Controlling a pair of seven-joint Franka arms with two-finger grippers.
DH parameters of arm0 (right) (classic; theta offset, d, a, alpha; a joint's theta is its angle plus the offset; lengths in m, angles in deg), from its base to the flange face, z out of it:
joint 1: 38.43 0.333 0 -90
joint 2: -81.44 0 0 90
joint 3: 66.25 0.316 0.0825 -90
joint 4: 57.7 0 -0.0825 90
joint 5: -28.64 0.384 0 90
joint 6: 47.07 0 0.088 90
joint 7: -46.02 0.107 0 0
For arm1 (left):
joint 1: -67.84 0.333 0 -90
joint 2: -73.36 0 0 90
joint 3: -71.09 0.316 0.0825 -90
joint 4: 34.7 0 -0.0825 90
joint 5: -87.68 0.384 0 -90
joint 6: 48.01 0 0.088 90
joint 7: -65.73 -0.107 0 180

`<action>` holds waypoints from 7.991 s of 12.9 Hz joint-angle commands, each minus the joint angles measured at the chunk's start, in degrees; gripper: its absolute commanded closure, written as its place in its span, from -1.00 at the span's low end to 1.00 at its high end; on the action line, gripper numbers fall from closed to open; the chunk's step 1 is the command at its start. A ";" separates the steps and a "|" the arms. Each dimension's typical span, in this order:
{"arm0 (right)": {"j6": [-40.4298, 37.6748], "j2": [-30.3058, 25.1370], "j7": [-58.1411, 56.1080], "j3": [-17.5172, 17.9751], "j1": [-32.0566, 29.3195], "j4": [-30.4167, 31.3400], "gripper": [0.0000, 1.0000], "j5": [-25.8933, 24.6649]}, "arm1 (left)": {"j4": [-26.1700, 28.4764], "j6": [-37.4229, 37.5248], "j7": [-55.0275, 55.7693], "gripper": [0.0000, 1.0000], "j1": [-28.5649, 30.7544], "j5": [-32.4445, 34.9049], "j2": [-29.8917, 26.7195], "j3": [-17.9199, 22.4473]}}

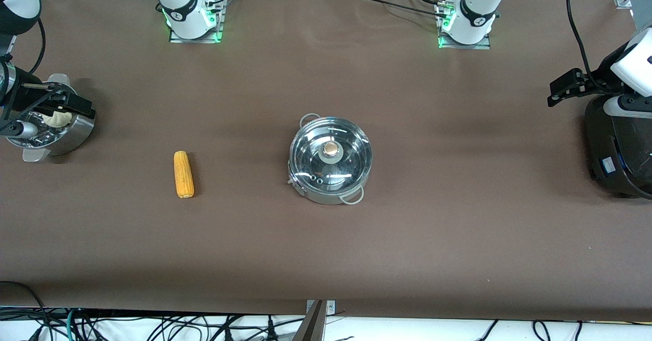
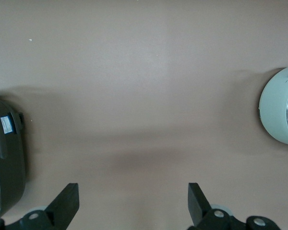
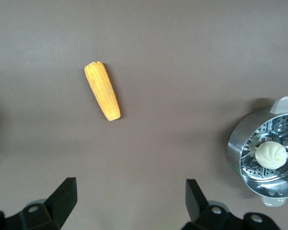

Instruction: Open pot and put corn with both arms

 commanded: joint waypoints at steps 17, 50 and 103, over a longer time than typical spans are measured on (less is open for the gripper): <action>-0.36 0.45 -0.49 0.46 -0.57 -1.26 -1.00 -0.18 | -2.03 1.30 -1.41 -1.00 0.11 1.19 0.77 -0.48; 19.04 18.10 -0.32 1.34 4.52 -0.47 -1.00 7.56 | -25.49 -23.03 44.64 -1.00 -39.17 -2.77 42.50 -0.30; 66.61 24.97 -17.90 4.50 4.79 26.16 -0.13 7.47 | 5.39 -12.36 -0.17 0.63 -14.84 5.14 18.28 -0.30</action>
